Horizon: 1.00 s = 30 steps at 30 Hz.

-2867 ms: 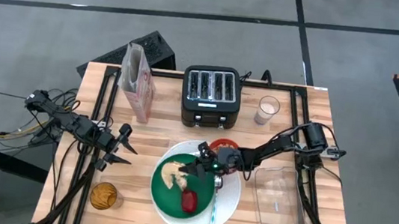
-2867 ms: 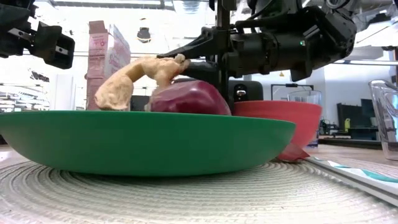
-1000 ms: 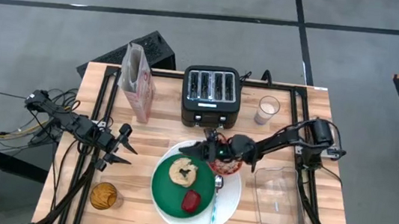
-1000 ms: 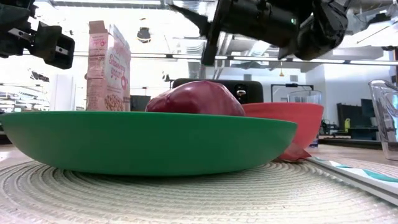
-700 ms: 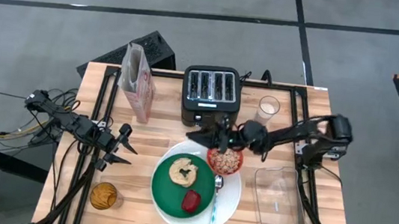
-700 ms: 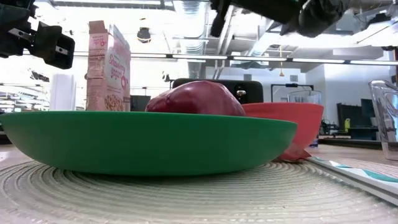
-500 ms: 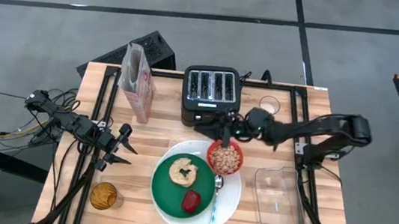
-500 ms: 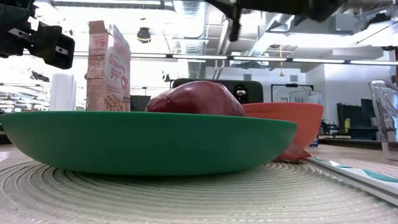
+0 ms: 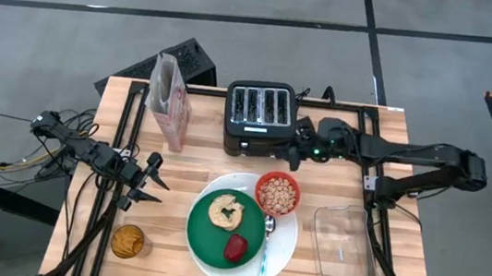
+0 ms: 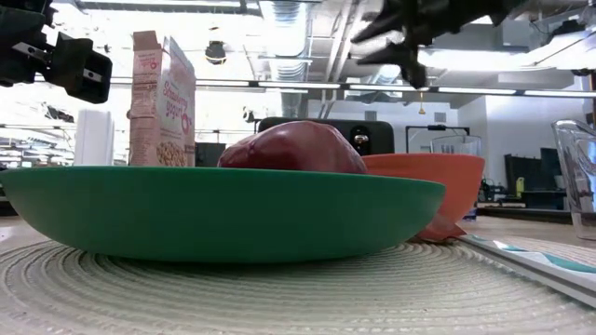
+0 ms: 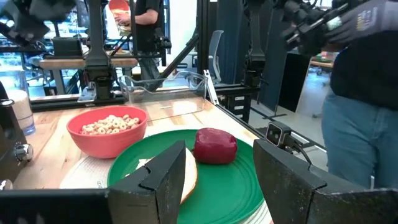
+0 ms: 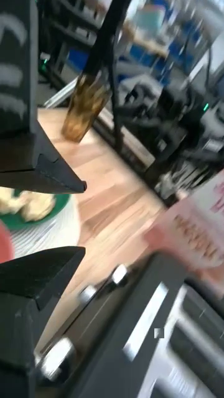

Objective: Arrange a breakfast setting
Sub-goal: Return to Home Position

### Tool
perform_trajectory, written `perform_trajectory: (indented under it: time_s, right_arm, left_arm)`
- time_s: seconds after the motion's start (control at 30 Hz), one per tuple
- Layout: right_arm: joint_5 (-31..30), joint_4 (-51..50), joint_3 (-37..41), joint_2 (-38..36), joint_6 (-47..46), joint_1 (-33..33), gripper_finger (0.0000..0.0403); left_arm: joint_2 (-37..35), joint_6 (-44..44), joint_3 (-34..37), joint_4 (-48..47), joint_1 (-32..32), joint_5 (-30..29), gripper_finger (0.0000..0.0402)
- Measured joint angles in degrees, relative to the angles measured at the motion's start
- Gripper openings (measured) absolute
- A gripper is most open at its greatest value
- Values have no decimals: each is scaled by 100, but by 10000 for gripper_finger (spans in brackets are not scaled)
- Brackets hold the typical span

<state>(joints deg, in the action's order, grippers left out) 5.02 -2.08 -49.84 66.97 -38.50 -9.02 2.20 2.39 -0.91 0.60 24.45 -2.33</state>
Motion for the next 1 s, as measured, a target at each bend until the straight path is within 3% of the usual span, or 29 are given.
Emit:
perform_trajectory:
  time_s: [0.33,0.8,1.0]
  right_arm:
    - [0,-1795,4,-610,6,-148,169]
    - [-39,-3425,4,-1067,-174,-210,169]
    - [-4,-3579,4,-1860,1051,-412,170]
  left_arm:
    - [0,0,0,2,1,2,176]
    - [0,0,0,1,1,2,176]
    - [2,0,0,2,1,2,176]
